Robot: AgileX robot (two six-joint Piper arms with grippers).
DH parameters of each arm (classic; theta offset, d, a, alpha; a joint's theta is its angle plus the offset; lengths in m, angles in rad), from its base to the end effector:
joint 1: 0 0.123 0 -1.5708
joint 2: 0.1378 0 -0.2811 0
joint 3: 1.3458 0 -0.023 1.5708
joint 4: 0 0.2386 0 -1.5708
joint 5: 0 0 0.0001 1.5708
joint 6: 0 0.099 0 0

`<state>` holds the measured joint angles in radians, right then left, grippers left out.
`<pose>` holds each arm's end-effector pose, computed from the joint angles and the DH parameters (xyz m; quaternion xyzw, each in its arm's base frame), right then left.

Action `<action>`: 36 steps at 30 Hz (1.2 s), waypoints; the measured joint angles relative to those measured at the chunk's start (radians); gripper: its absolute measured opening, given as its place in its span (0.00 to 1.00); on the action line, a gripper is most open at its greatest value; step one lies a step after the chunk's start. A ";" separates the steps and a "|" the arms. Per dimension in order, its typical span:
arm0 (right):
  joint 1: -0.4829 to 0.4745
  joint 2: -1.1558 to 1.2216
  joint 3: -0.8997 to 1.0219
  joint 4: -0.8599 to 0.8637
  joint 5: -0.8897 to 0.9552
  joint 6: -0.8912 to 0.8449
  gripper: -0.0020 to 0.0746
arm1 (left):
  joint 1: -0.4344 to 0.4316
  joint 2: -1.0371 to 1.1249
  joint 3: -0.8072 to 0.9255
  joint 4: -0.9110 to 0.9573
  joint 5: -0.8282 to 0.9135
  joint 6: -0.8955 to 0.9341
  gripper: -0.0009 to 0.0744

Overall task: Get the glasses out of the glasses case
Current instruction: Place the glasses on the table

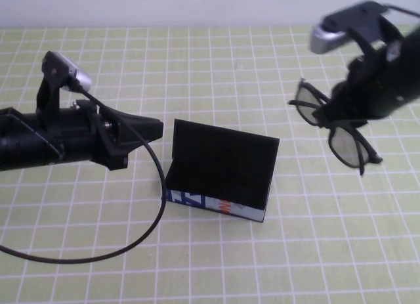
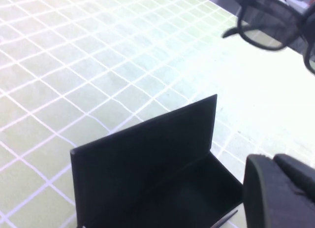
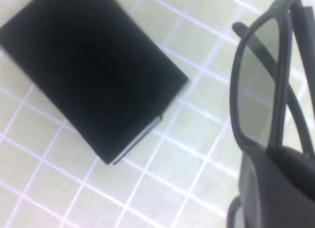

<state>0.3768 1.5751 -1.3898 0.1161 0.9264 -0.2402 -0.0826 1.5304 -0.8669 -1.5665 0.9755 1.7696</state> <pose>0.3043 0.1303 0.3167 -0.2718 0.9223 0.0723 0.2650 0.2785 -0.1054 0.2615 0.3319 0.7376 -0.3859 0.4437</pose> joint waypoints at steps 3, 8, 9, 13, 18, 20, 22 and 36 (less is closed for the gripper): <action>-0.046 -0.053 0.153 0.064 -0.099 0.060 0.03 | 0.000 -0.001 0.000 0.005 -0.002 -0.019 0.01; -0.067 -0.033 0.355 0.137 -0.268 0.118 0.03 | 0.000 -0.001 0.000 0.007 -0.005 -0.033 0.01; -0.067 -0.020 0.381 0.152 -0.304 0.120 0.03 | 0.000 -0.001 0.000 0.007 -0.005 -0.034 0.01; -0.067 0.039 0.417 0.201 -0.388 0.125 0.03 | 0.000 -0.001 0.000 0.016 -0.007 -0.050 0.01; -0.067 0.112 0.419 0.219 -0.450 0.125 0.05 | 0.000 -0.001 0.000 0.031 -0.007 -0.062 0.01; -0.067 0.136 0.419 0.221 -0.461 0.125 0.10 | 0.000 -0.001 0.000 0.033 -0.007 -0.064 0.01; -0.067 0.147 0.419 0.221 -0.466 0.125 0.17 | 0.000 -0.001 0.000 0.033 -0.007 -0.066 0.01; -0.067 -0.129 0.420 0.167 -0.254 0.164 0.39 | 0.000 -0.094 0.008 0.036 -0.135 -0.171 0.01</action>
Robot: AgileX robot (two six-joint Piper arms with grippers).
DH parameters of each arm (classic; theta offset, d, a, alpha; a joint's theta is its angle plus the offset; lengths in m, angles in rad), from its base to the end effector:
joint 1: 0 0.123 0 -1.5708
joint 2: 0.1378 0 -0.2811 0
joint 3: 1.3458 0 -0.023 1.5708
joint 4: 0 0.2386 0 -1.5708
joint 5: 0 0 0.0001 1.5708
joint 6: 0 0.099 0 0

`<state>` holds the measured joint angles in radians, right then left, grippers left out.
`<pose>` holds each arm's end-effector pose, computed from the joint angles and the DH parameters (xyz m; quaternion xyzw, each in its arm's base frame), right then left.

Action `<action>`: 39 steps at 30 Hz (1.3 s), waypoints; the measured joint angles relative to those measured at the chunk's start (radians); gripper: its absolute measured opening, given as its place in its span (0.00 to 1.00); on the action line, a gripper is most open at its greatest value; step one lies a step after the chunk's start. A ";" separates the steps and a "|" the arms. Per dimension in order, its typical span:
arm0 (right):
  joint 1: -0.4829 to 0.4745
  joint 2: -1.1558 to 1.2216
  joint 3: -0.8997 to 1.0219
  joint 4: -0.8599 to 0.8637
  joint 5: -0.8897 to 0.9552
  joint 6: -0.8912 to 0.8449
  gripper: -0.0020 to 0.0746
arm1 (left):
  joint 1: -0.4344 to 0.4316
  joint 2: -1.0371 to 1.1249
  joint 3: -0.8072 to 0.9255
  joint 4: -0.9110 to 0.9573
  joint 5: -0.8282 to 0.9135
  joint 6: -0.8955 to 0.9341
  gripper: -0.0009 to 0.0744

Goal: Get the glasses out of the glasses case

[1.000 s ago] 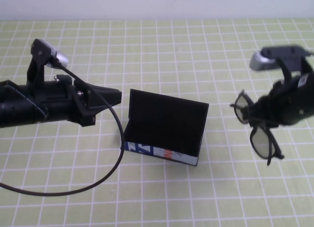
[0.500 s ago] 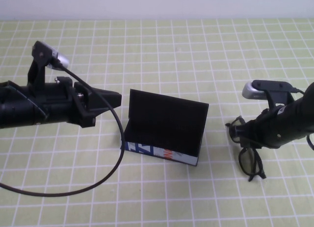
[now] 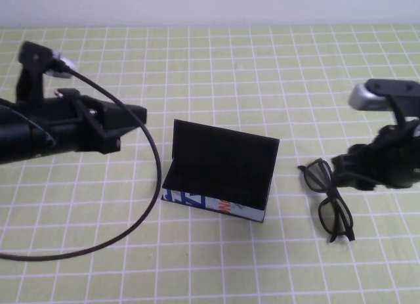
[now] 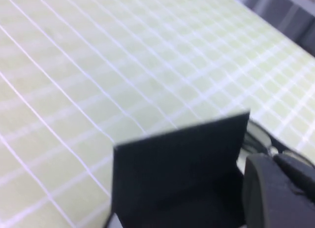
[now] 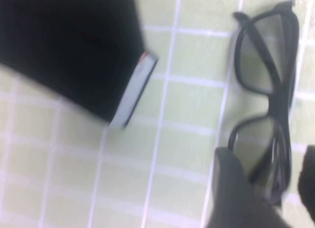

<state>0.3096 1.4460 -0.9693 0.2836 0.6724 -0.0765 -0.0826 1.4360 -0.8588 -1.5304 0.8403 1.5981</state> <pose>0.2635 0.1024 0.2505 -0.1005 0.9566 0.1412 0.2344 0.2720 -0.0965 0.2784 0.2685 0.7734 -0.3529 0.4530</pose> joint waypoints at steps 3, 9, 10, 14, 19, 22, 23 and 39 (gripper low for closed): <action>0.000 -0.165 0.037 -0.032 0.098 0.009 0.33 | 0.000 -0.127 0.035 -0.009 -0.066 -0.032 0.01; 0.000 -0.609 0.187 -0.055 0.188 0.014 0.09 | 0.000 -0.452 0.203 -0.056 -0.284 -0.076 0.01; 0.000 -0.675 0.212 -0.055 0.201 0.014 0.07 | 0.000 -0.514 0.241 -0.069 -0.319 -0.076 0.01; 0.000 -0.988 0.291 -0.055 0.258 0.041 0.02 | 0.000 -0.745 0.383 -0.109 -0.458 -0.080 0.01; -0.002 -1.285 0.384 -0.056 0.258 0.063 0.01 | 0.000 -0.991 0.532 -0.129 -0.575 -0.080 0.01; -0.005 -1.434 0.448 -0.056 0.211 0.066 0.01 | 0.000 -1.092 0.604 -0.135 -0.626 -0.080 0.01; -0.005 -1.453 0.468 -0.054 0.195 0.067 0.01 | 0.000 -1.117 0.625 -0.135 -0.642 -0.080 0.01; -0.005 -1.381 0.819 0.026 -0.559 0.021 0.00 | 0.002 -1.163 0.884 -0.153 -0.820 -0.080 0.01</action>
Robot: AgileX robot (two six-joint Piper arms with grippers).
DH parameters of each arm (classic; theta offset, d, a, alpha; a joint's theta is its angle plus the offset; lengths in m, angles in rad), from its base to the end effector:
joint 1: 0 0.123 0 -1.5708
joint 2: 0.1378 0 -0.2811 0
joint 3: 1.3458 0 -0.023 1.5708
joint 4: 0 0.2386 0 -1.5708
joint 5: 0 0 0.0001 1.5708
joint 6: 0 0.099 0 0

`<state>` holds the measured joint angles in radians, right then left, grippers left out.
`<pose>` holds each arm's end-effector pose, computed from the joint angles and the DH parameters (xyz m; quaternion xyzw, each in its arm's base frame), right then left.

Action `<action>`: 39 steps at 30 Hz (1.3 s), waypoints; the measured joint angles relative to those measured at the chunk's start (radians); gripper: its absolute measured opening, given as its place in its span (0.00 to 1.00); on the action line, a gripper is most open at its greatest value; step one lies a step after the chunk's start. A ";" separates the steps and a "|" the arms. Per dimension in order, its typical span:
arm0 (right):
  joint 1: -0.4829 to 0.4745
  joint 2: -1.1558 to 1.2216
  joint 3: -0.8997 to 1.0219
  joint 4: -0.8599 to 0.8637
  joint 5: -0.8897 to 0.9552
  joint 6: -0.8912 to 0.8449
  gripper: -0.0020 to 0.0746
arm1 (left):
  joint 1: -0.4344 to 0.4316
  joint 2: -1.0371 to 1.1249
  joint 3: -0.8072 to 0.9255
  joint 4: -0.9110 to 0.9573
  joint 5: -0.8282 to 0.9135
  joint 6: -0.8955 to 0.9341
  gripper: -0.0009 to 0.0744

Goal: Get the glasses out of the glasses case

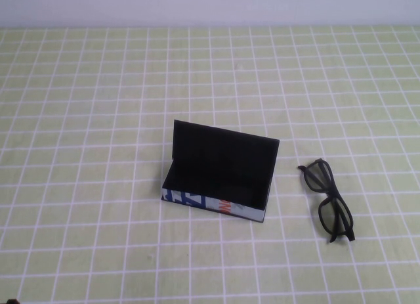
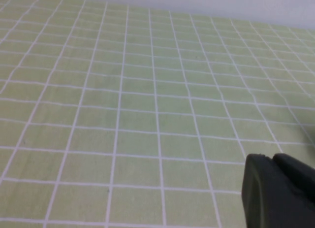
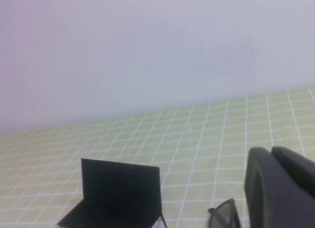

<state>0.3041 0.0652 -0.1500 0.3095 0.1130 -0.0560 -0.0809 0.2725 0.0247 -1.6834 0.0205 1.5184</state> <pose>0.0510 0.0196 0.2494 -0.0305 0.6833 0.2114 0.6982 0.0768 -0.0084 0.1875 -0.0262 0.7761 -0.0851 0.6242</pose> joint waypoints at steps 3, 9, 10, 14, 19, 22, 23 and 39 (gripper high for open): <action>0.000 0.000 0.029 0.002 -0.019 0.000 0.00 | 0.000 0.000 0.000 -0.010 -0.004 -0.013 0.01; 0.000 0.008 0.051 0.004 0.047 -0.002 0.00 | 0.000 0.000 0.000 -0.024 0.002 -0.021 0.01; 0.000 0.008 0.051 0.004 0.066 -0.002 0.00 | 0.000 0.000 0.000 -0.026 0.002 -0.022 0.01; 0.000 0.008 0.053 0.004 0.130 -0.002 0.00 | 0.000 0.000 0.000 -0.026 0.004 -0.022 0.01; -0.004 0.008 0.053 -0.059 0.156 -0.002 0.00 | 0.000 0.000 0.000 -0.026 0.004 -0.023 0.01; -0.066 0.000 0.061 -0.113 0.094 -0.002 0.00 | 0.000 0.000 0.000 -0.026 0.004 -0.023 0.01; -0.101 -0.002 0.066 -0.122 0.074 -0.002 0.00 | 0.000 0.000 0.000 -0.026 0.004 -0.023 0.01; -0.239 -0.072 0.177 -0.153 0.212 -0.002 0.00 | 0.000 0.000 0.000 -0.026 0.011 -0.023 0.01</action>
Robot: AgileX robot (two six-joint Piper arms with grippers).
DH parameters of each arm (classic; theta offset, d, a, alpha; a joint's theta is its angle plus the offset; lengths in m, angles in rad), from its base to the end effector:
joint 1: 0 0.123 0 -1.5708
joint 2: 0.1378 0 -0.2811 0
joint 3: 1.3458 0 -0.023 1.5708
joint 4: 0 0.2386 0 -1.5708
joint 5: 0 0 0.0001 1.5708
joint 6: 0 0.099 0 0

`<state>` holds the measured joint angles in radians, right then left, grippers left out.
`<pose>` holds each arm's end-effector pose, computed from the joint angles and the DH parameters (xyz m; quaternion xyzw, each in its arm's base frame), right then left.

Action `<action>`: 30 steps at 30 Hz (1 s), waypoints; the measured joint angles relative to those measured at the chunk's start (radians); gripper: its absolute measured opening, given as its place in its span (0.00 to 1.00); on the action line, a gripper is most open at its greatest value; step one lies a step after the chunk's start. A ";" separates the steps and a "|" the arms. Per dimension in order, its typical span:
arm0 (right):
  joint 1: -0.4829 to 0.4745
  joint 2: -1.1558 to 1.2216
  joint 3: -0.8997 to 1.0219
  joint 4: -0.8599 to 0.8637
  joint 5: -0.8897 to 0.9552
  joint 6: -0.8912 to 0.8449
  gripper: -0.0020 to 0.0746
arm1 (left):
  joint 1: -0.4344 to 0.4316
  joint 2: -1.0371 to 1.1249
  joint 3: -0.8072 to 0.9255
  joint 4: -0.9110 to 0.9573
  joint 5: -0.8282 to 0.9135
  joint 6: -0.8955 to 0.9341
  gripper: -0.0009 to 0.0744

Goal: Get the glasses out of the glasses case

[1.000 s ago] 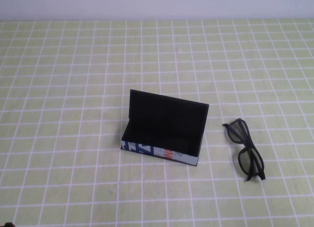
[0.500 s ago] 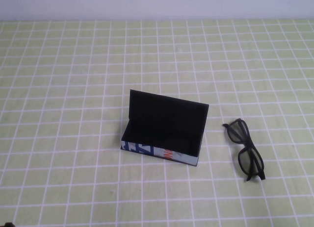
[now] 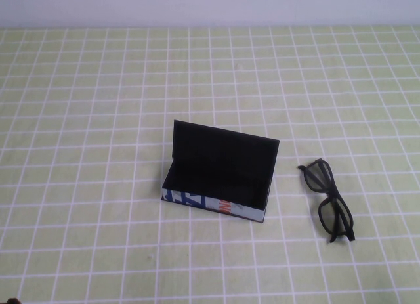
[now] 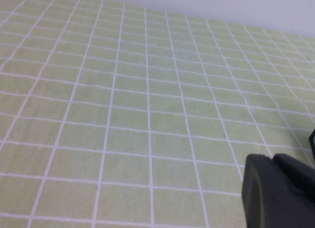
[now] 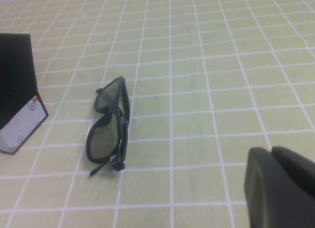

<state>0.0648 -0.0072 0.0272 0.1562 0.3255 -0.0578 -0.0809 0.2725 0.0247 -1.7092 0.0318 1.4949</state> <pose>0.0530 0.0084 0.1736 -0.0051 0.7910 0.0670 0.6081 0.0767 -0.0094 0.1877 -0.0418 0.7748 -0.1049 0.6221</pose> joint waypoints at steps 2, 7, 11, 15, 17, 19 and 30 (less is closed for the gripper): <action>0.000 0.000 0.000 0.000 0.002 0.000 0.00 | 0.000 0.000 0.000 0.000 0.000 0.000 0.01; 0.000 0.000 0.000 0.000 0.002 0.000 0.00 | 0.000 0.000 0.000 0.000 0.000 0.000 0.01; 0.000 0.000 0.000 0.000 0.002 0.000 0.00 | 0.000 0.000 0.000 0.000 0.002 0.000 0.01; 0.000 0.000 0.000 0.000 0.002 0.000 0.00 | 0.000 0.000 0.000 0.000 0.002 0.000 0.01; 0.000 0.000 0.000 0.000 0.002 0.000 0.00 | 0.000 0.000 0.000 0.000 0.002 0.000 0.01; 0.000 0.000 0.000 0.000 0.002 0.000 0.00 | 0.000 0.000 0.000 0.000 0.002 0.000 0.01; 0.000 0.000 0.000 0.000 0.002 0.000 0.00 | 0.003 -0.009 -0.010 -0.005 -0.023 0.048 0.01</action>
<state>0.0648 -0.0072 0.0272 0.1562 0.3277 -0.0578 -0.0780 0.2639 0.0145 -1.7140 0.0088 1.5429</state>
